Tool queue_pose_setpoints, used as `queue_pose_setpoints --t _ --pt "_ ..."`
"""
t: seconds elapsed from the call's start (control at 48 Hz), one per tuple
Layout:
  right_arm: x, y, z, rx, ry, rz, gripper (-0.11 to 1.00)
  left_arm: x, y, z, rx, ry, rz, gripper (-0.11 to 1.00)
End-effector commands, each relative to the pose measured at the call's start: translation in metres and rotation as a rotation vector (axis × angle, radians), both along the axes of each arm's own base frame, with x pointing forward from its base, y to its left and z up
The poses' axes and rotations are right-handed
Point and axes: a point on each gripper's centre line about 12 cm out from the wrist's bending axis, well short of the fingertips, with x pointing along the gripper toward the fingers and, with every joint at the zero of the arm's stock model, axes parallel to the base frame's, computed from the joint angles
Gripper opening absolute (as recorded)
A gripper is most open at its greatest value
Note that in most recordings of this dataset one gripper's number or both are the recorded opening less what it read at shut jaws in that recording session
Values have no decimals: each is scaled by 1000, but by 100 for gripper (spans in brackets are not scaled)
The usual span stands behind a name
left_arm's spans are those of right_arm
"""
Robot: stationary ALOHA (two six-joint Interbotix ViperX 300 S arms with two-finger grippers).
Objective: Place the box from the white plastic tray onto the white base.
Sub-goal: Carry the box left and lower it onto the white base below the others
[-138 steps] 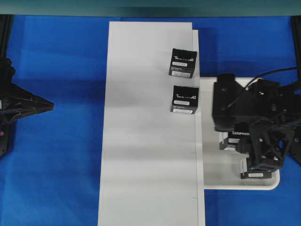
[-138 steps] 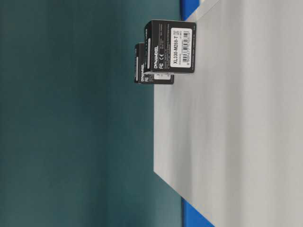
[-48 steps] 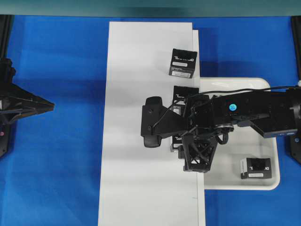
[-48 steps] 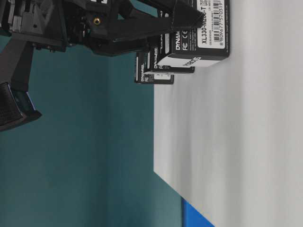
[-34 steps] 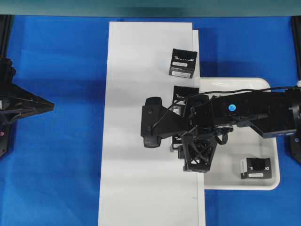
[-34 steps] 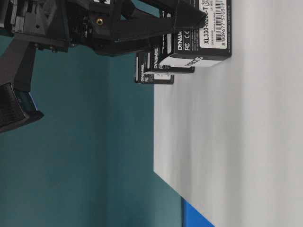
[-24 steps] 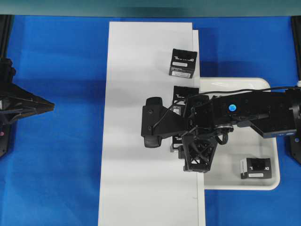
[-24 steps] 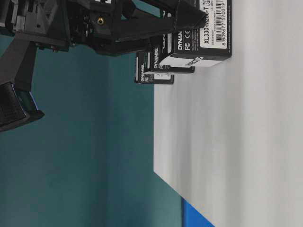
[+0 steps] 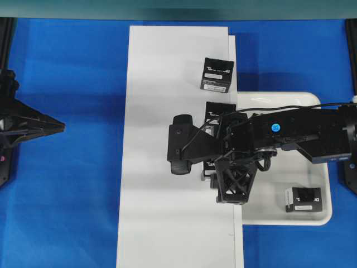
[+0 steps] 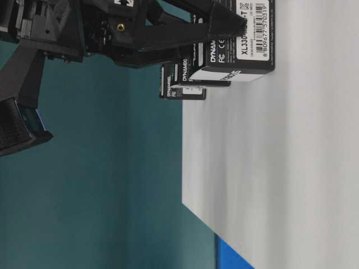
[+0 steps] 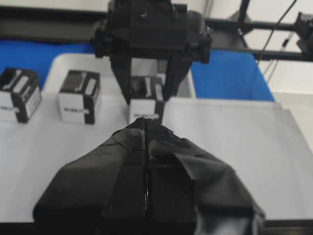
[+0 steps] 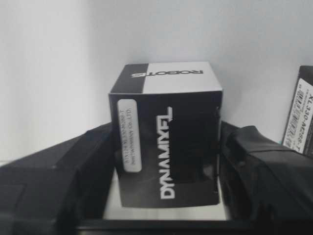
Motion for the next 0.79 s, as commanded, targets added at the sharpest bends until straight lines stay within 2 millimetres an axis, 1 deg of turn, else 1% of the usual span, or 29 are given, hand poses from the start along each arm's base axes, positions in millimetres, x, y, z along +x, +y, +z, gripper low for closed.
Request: queue_pose_setpoints --t 0.0,0.083,0.125,0.25,0.479,0.646,0.771 --pt "0 -1 -8 -3 17 -1 79 2 0 11 -5 -24 -1 -7" --pt "-1 -1 -9 -8 21 4 96 2 0 10 -10 -23 -1 -7" --pt "-2 -1 -9 -9 21 1 98 2 0 10 -13 -21 -1 -7" --pt "-1 -1 -9 -7 20 -1 96 2 0 10 -11 -21 -1 -7" --pt "0 -1 -6 -6 10 -1 97 2 0 10 -13 -18 -1 -7" --pt "0 -1 6 -1 -18 -14 97 2 0 8 -12 -7 1 -7" --pt "0 -2 20 2 -56 -17 97 2 0 8 -12 -3 0 -7"
